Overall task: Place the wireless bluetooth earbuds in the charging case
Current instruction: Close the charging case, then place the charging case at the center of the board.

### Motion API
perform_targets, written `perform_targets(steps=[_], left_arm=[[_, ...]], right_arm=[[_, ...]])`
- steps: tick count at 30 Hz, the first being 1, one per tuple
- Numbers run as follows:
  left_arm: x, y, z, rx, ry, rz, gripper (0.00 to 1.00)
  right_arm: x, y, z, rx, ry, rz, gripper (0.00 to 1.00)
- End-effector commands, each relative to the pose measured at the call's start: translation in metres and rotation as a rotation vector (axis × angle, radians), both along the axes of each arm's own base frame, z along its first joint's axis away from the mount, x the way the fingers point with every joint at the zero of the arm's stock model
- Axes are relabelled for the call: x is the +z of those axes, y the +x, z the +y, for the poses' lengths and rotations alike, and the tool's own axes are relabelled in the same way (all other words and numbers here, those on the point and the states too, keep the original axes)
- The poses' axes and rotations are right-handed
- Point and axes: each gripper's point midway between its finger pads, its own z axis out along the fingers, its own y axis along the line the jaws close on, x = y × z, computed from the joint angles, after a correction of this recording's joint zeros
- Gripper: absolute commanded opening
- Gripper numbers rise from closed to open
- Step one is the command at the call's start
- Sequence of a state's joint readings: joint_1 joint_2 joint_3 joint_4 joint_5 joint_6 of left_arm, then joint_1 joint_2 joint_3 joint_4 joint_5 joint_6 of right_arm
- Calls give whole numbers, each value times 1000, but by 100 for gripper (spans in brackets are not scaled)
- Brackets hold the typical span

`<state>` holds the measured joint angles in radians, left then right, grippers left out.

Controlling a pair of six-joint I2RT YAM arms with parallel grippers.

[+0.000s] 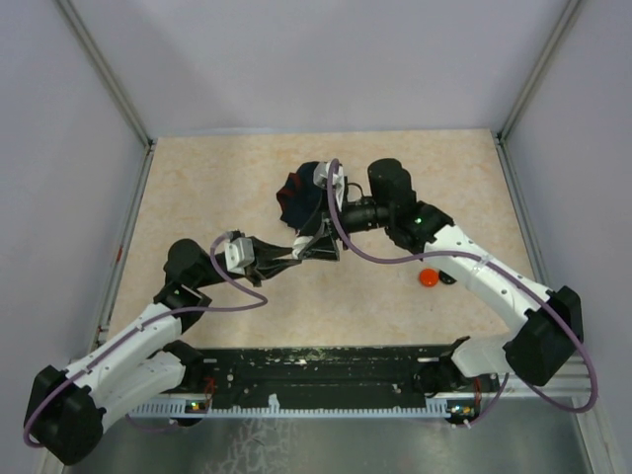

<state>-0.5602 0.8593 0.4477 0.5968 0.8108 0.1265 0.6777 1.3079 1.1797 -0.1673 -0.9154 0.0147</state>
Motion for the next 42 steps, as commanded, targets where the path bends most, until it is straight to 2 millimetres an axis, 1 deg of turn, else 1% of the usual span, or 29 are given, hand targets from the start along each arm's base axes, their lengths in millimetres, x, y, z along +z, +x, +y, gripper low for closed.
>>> perform_targets(steps=[1, 5, 11, 16, 17, 19, 21, 24, 26, 29, 30, 32, 36, 39, 41, 42], left_arm=[[15, -4, -1, -29, -16, -42, 0], [14, -2, -1, -20, -18, -27, 0], [7, 13, -2, 41, 13, 35, 0], [5, 20, -2, 71, 22, 66, 0], [3, 23, -1, 82, 28, 74, 0], [0, 27, -1, 98, 40, 93, 0], [-3, 31, -2, 110, 47, 116, 0], [-6, 37, -3, 136, 43, 193, 0], [-11, 45, -5, 167, 39, 291, 1], [-17, 54, -9, 204, 33, 465, 1], [-22, 57, -10, 221, 34, 532, 1], [-31, 60, -13, 238, 43, 633, 0], [-55, 62, -15, 272, 34, 822, 1], [-71, 62, -20, 276, -8, 945, 2], [-80, 60, -27, 249, -35, 1019, 3], [-89, 60, -32, 239, -32, 1063, 3]], right_arm=[[22, -14, 2, 117, 52, -18, 63], [16, -21, 1, 165, 39, 9, 63], [21, -30, -6, 189, 39, -29, 60], [24, -31, -11, 162, 40, -72, 59], [24, -29, -12, 143, 35, -78, 59], [24, -20, -14, 69, 24, -108, 59], [24, -3, -19, -61, 7, -139, 59], [17, 28, -36, -307, -39, -167, 60], [11, 46, -53, -467, -68, -170, 60], [-3, 64, -80, -677, -113, -156, 61], [-5, 66, -90, -731, -114, -156, 61], [-18, 68, -106, -820, -131, -147, 61], [-32, 63, -128, -909, -133, -139, 61], [-38, 61, -145, -982, -127, -145, 61], [-39, 59, -154, -1019, -106, -150, 61], [-39, 57, -158, -1035, -93, -151, 61]])
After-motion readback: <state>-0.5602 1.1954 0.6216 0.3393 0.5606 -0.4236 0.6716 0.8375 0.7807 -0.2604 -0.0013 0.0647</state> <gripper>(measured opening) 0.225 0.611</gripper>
